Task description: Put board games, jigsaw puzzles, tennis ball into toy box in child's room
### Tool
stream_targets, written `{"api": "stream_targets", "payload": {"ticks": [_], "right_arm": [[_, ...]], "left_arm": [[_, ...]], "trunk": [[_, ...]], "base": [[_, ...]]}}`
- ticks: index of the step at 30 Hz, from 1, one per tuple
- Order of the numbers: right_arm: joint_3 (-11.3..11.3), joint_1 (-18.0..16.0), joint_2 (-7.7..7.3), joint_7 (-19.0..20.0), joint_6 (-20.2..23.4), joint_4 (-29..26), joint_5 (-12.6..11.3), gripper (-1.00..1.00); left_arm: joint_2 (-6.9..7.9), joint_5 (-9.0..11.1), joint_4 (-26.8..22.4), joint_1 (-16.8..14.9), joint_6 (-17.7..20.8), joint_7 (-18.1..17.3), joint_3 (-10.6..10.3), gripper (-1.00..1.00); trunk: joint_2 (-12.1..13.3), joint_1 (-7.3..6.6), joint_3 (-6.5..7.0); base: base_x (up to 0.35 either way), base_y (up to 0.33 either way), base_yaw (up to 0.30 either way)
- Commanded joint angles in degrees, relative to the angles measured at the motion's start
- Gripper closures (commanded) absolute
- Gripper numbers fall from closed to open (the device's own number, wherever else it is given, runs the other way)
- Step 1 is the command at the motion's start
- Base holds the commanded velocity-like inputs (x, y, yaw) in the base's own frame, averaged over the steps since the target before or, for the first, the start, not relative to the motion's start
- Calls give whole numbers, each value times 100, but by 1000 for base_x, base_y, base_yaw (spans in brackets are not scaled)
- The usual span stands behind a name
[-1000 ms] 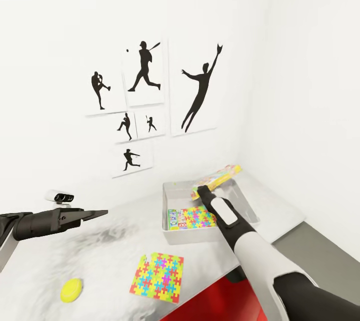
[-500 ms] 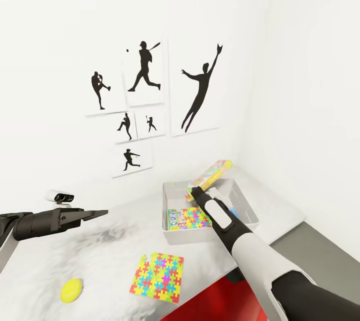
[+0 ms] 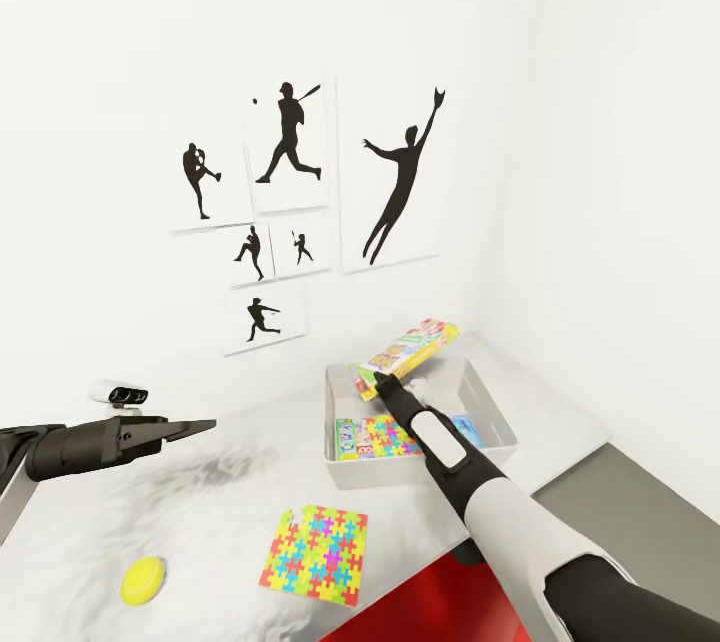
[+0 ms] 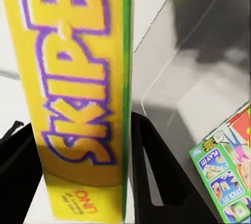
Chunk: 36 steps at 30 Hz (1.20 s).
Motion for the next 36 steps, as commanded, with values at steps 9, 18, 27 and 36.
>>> {"api": "stream_targets", "payload": {"ticks": [9, 18, 27, 36], "right_arm": [[14, -4, 0, -57, -6, 454, -702, 100], [-10, -4, 0, -311, -11, 562, -734, 100], [-62, -4, 0, -545, -21, 558, -749, 100], [-450, -4, 0, -708, 37, 564, -749, 100]], "left_arm": [[2, 0, -1, -4, 69, -20, 4, -100], [2, 0, -1, -4, 69, -20, 6, -100], [2, 0, -1, -4, 69, -20, 6, -100], [2, 0, -1, -4, 69, -20, 6, -100]], "trunk": [[-14, 4, -13], [-14, 4, -13], [-14, 4, -13], [-14, 4, -13]], "base": [[0, 0, 0], [0, 0, 0], [0, 0, 0], [0, 0, 0]]}}
